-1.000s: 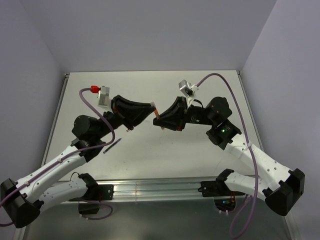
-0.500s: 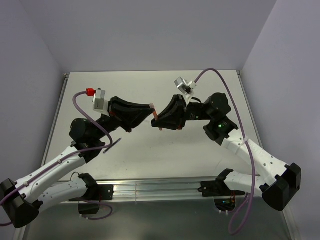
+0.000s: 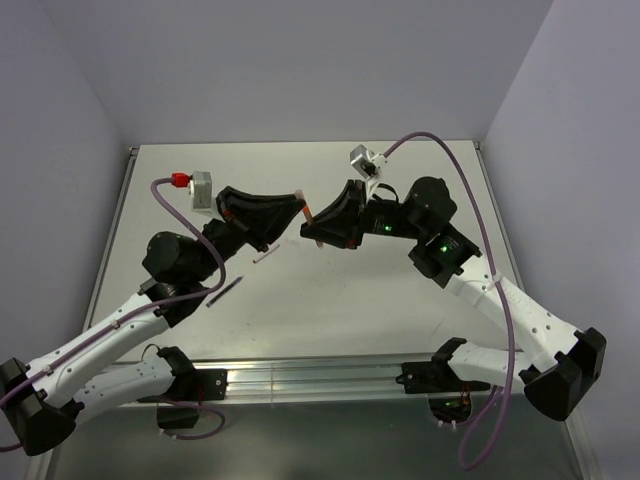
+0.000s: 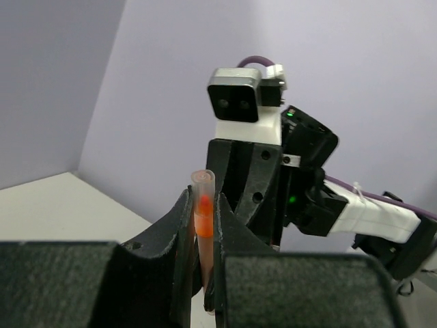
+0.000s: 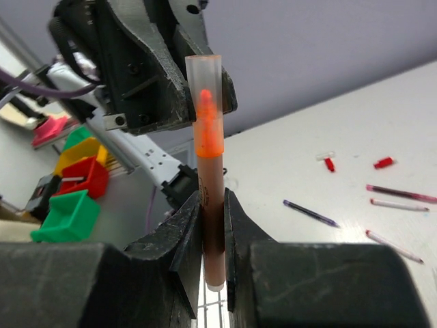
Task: Insert the pens into the pen caps
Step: Insert the pen cap onto the pen.
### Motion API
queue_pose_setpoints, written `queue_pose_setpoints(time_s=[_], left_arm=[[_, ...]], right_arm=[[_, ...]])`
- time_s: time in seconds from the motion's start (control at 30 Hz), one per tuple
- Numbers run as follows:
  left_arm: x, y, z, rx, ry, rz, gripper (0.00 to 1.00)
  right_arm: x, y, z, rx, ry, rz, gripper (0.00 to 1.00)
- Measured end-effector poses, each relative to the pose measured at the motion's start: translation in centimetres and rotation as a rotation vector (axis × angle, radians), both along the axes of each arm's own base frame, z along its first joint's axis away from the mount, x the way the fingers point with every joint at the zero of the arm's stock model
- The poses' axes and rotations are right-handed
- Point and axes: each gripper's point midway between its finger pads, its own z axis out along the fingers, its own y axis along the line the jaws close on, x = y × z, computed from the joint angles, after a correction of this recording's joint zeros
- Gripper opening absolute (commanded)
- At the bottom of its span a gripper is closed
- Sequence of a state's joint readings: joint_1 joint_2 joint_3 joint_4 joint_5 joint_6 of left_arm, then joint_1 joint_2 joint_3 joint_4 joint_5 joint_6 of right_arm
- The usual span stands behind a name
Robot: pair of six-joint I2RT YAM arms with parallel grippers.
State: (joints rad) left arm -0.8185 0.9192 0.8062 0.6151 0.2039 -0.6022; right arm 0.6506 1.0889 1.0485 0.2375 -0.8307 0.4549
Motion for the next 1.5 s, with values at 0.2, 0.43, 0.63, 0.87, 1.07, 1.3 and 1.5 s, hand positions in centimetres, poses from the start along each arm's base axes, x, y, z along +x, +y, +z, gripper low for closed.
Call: queue_pose_setpoints(time_s=[0.2, 0.43, 0.63, 0.87, 1.07, 1.3, 1.5], left_arm=[[1.6, 0.0, -0.6, 0.005, 0.072, 0.077, 0.00], [2.9, 0.0, -1.4, 0.008, 0.137, 0.149, 0.00], [4.2, 0.2, -2.1, 0.006, 0.202, 0.229, 0.00], [4.6, 0.3, -2.6, 0.005, 0.225, 0.264, 0.00], [3.4, 0.3, -2.2, 0.003, 0.176, 0.219, 0.00], [1.6, -0.2, -1.4, -0.012, 0.085, 0.103, 0.00], [-0.4, -1.4, -3.0, 0.042, 0.041, -0.027, 0.00]], right_arm=[[1.7, 0.0, -0.6, -0.052, 0.024, -0.122, 0.00], [3.0, 0.0, -1.4, -0.115, 0.030, -0.240, 0.00], [4.3, 0.2, -2.1, -0.165, 0.041, -0.326, 0.00], [4.9, 0.2, -2.9, -0.197, 0.057, -0.359, 0.00], [3.8, 0.2, -2.4, -0.180, 0.058, -0.285, 0.00], [1.9, -0.6, -1.3, -0.109, 0.071, -0.144, 0.00], [2.2, -1.6, 0.7, -0.021, 0.050, -0.104, 0.00]])
